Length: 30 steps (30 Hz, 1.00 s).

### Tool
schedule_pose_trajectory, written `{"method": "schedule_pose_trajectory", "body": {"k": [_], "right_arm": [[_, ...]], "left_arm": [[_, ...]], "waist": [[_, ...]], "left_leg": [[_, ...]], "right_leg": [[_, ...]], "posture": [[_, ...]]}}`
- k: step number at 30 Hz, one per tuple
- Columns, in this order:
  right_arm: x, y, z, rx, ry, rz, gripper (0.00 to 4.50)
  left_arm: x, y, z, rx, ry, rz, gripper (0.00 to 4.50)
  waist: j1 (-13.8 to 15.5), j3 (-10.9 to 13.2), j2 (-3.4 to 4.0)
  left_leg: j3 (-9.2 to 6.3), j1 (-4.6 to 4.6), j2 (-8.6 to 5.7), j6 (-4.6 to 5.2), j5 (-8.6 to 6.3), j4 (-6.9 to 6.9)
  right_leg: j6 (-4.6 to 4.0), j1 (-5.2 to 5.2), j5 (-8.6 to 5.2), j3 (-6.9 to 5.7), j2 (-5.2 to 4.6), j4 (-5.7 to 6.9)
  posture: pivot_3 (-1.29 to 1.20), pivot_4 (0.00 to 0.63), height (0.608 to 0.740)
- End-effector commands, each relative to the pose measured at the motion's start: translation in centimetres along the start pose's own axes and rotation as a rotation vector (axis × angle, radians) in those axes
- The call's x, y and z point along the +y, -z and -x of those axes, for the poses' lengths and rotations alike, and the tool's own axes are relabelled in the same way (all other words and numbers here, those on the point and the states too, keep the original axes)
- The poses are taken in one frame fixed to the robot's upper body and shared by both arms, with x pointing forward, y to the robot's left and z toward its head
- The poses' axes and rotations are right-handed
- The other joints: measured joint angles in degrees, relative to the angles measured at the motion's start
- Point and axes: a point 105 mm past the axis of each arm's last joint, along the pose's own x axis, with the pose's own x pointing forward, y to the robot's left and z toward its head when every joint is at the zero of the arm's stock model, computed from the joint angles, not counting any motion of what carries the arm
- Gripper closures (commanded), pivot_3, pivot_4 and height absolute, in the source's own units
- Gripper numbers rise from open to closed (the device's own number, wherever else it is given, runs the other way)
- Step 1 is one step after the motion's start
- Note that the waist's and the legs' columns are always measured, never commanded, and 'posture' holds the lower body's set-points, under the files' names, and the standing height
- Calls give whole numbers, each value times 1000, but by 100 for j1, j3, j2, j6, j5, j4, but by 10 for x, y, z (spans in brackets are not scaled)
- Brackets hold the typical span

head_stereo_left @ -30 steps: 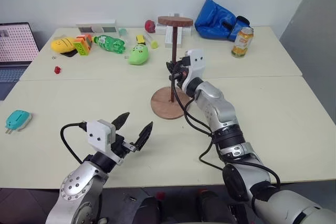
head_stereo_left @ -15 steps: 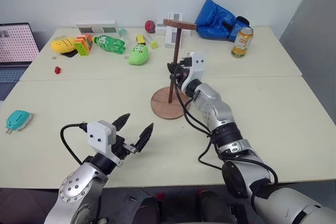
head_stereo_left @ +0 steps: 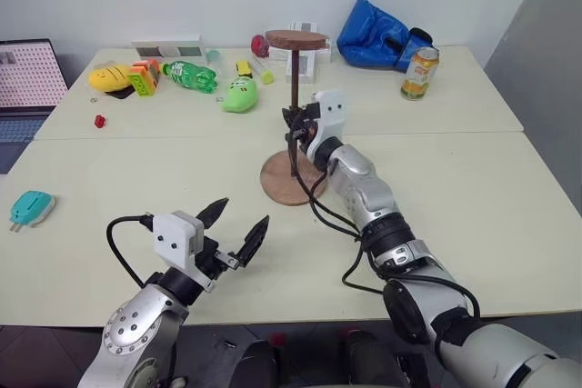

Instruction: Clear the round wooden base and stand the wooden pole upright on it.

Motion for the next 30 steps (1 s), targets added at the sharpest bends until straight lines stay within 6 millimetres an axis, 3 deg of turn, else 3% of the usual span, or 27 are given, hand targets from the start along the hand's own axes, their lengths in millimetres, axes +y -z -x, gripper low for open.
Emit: {"method": "schedule_pose_trajectory", "body": {"k": [1,7,12,19,30], "right_arm": [[33,13,9,-14,-99,38,4240],[31,42,19,104,-81,37,4240],[22,31,19,68,-54,47,4240],[7,11,6,8,-3,60,4240],[10,9,1,-28,1,57,4240]], "left_arm": [[-3,-11,3,-28,10,-29,0],[-3,-11,3,-25,7,-28,0],[-3,-11,2,-25,7,-25,0],[-2,-12,0,-26,14,-26,0],[-4,-13,1,-29,10,-24,0]], "waist": [[0,0,0],[5,-2,0],[10,-2,0],[15,-2,0],[13,0,2]], "left_leg": [[-1,0,0,0,0,-1],[-3,32,1,1,-1,-3],[-5,86,0,3,-2,-16],[-6,86,0,3,-2,-15],[-6,84,0,3,-2,-16]], "right_leg": [[0,0,0,1,0,-1],[0,27,0,5,1,0],[-1,84,-1,1,1,-22],[-1,84,-1,1,1,-21],[-1,82,-1,3,0,-22]], "posture": [[0,150,740],[0,150,740],[0,150,740],[0,150,740],[0,150,740]]}}
